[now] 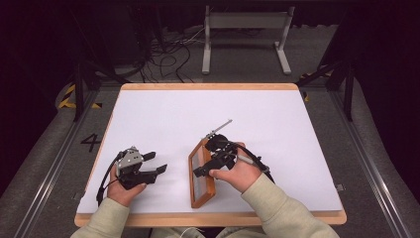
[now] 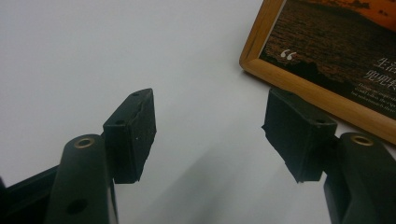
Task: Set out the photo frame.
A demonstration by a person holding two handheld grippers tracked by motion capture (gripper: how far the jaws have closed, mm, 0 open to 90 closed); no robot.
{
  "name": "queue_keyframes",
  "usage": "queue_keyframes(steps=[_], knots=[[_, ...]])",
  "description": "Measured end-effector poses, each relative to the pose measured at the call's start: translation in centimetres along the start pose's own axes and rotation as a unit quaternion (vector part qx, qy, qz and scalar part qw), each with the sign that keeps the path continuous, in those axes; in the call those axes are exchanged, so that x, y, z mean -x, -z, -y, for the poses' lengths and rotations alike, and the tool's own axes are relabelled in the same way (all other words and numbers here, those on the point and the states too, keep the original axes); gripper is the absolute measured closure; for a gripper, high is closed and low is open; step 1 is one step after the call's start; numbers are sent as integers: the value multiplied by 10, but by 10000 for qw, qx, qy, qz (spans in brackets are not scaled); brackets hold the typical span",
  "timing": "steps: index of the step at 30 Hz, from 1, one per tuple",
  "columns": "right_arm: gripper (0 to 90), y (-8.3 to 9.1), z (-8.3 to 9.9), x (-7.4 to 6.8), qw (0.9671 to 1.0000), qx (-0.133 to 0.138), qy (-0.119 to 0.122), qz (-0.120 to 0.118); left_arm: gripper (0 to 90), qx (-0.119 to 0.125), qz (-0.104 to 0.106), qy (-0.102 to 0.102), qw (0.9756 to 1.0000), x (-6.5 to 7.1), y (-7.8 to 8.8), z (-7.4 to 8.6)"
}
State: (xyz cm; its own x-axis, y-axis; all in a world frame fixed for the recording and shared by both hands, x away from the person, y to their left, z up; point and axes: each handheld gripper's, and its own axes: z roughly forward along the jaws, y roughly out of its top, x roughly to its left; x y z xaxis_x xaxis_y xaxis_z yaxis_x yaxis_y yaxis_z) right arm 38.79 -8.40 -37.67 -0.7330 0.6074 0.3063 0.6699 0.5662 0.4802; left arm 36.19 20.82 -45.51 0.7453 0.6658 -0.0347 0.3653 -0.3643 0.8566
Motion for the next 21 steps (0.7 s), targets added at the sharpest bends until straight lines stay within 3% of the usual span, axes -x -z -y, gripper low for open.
queue_keyframes(steps=[12,21], knots=[[402,-11,0,-4,9996,-275,-43,63,347,-1,12,19,10000,0,-1,0],[665,-1,-3,-5,9995,-285,49,154,346,-2,16,22,10000,0,-1,0]])
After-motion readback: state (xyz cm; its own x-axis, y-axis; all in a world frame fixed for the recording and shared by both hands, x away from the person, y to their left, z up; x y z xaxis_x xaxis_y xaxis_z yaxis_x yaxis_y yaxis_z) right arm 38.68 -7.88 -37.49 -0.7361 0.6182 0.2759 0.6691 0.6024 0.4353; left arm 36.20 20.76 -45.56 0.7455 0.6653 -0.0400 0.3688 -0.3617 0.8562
